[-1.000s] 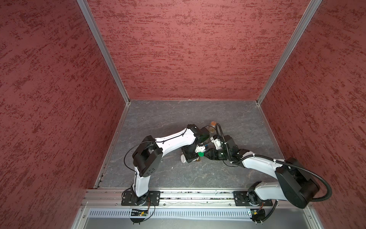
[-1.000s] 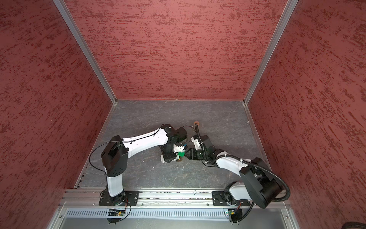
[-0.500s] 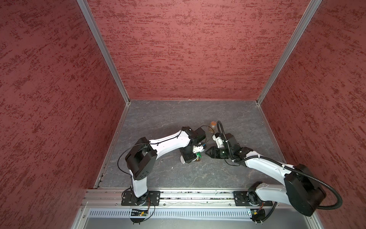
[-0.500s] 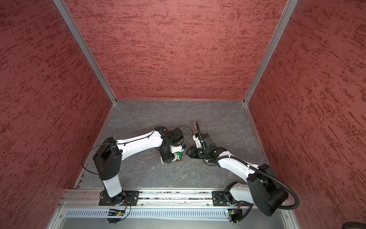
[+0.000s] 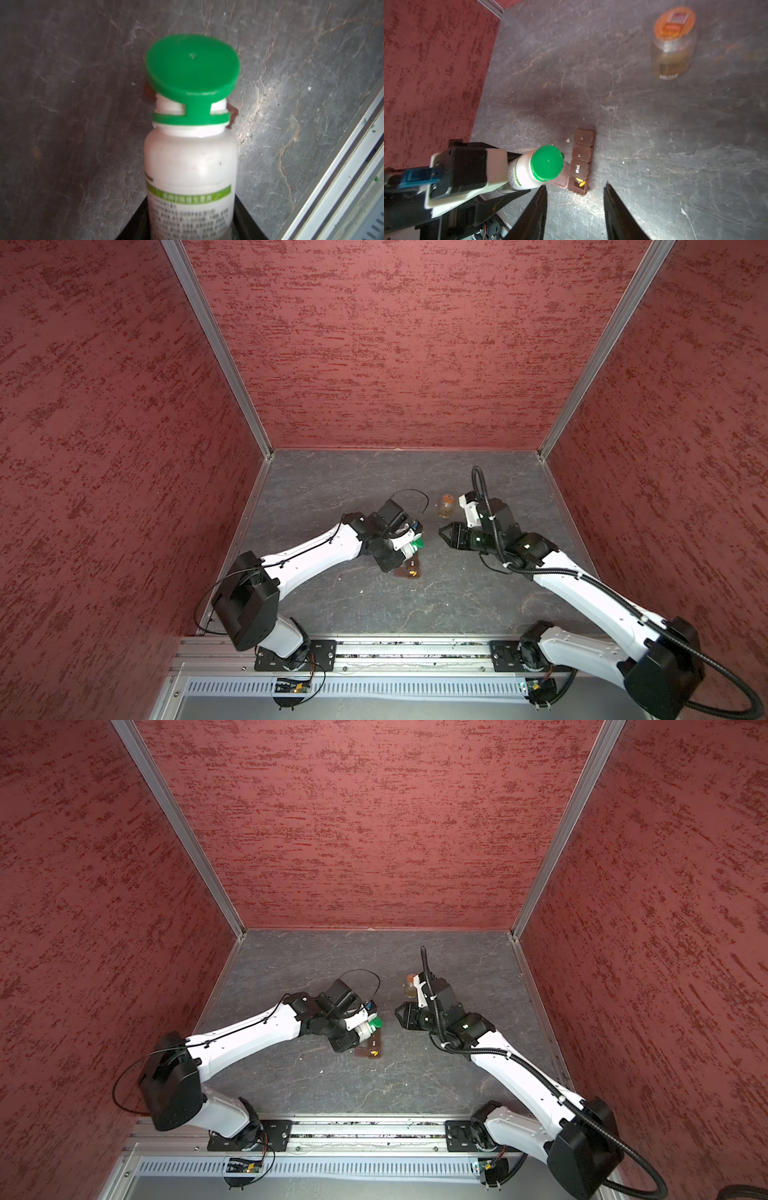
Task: Sort the pills into containers
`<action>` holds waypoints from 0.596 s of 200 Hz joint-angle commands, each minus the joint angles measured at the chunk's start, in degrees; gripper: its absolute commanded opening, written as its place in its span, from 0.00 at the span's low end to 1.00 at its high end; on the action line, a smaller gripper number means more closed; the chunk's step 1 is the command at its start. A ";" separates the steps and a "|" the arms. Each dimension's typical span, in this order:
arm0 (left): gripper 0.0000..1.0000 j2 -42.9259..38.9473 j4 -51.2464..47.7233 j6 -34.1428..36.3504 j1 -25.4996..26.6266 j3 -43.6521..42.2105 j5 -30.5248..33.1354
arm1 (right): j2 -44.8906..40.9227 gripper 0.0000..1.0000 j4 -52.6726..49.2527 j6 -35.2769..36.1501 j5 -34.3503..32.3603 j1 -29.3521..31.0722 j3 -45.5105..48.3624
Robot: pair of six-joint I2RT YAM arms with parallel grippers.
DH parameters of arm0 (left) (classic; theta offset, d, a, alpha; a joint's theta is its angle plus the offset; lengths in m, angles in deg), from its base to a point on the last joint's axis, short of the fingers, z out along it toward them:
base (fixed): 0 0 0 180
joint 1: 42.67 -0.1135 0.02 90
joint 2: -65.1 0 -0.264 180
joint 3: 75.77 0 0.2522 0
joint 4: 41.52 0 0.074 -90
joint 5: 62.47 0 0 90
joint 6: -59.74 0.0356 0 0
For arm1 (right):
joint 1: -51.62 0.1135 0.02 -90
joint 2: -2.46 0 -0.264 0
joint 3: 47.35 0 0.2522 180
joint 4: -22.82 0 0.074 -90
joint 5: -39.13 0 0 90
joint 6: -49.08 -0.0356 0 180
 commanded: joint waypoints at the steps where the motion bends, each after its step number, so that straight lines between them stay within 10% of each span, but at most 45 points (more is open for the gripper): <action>1: 0.00 -5.18 16.72 -1.64 -1.32 -3.77 -2.79 | -1.47 0.49 -5.77 1.06 -4.46 -0.12 -4.22; 119: 0.00 -7.01 79.81 -8.94 -5.66 -25.39 -13.26 | -0.14 0.68 5.35 4.57 5.27 3.13 -7.90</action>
